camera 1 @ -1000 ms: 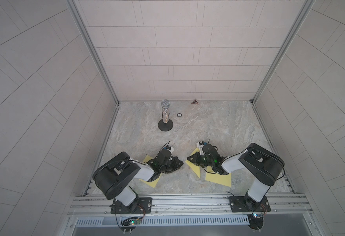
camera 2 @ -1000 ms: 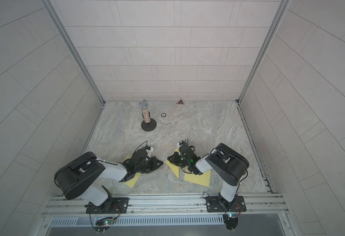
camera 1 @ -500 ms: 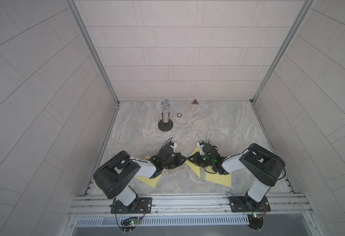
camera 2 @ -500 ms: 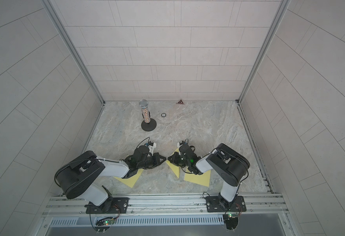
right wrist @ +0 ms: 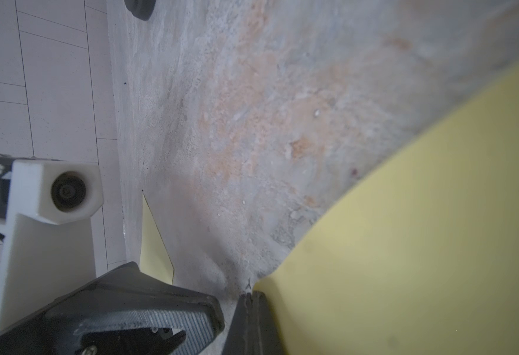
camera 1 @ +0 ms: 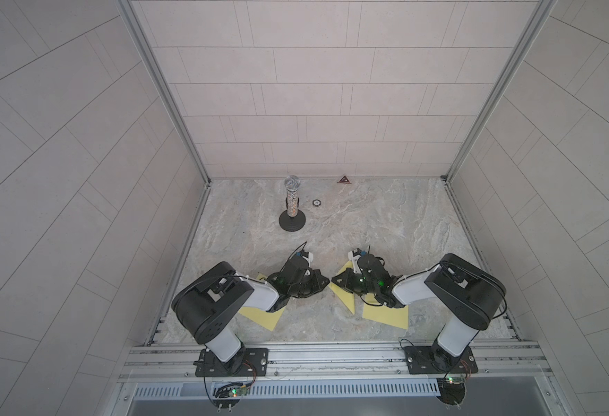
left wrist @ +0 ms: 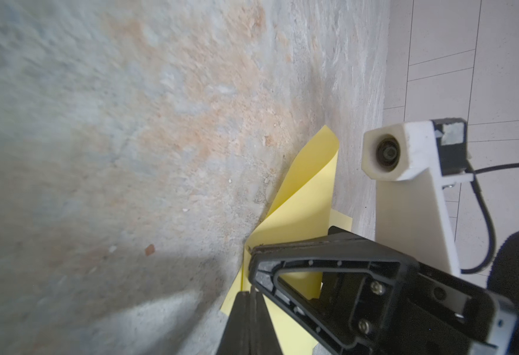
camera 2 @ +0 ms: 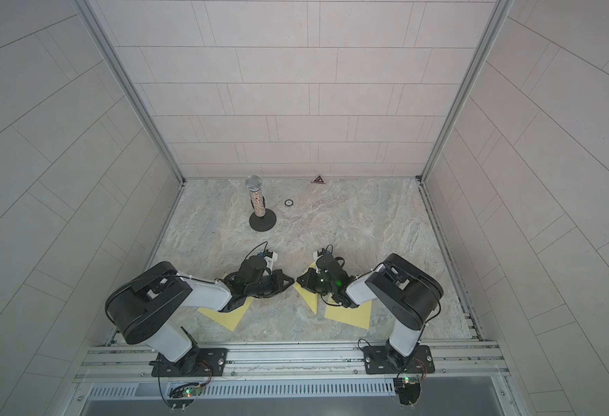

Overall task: Fold the square paper diagonally
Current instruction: Fold the paper at the center of the board.

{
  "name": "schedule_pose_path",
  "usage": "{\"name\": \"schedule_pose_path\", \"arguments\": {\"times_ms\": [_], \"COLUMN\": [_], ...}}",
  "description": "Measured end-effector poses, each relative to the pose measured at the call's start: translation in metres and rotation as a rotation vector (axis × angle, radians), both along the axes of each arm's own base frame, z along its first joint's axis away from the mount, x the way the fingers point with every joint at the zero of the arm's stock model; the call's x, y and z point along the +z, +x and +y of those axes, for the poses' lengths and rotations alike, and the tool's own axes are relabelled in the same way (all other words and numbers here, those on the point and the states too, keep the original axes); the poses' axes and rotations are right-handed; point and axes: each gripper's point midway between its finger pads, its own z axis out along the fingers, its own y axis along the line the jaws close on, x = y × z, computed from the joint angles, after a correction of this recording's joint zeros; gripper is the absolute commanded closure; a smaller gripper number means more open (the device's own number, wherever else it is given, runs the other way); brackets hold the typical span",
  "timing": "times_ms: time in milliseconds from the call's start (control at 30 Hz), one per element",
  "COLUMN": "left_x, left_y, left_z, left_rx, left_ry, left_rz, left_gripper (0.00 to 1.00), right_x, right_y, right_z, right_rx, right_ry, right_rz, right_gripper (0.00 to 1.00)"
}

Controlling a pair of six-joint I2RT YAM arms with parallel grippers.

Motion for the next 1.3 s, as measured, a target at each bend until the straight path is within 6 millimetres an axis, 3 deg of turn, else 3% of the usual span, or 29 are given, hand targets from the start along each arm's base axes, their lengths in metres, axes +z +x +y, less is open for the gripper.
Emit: {"name": "schedule_pose_path", "arguments": {"times_ms": [300, 1300], "left_x": [-0.0103, -0.0084], "left_y": [-0.0003, -0.0029], "left_z": [-0.0002, -0.0053], "left_rx": [-0.002, -0.017], "left_ry": [0.018, 0.005], "left_rz": [0.021, 0.019], "left_gripper": [0.99, 0.99], "right_x": [0.0001, 0.0003], "right_y": [-0.0002, -0.0008], "right_z": [0.0004, 0.0], "right_rx": [0.0, -0.001], "right_ry": [-0.001, -0.005], "right_rz": [-0.002, -0.001], "right_gripper": [1.0, 1.0]}}
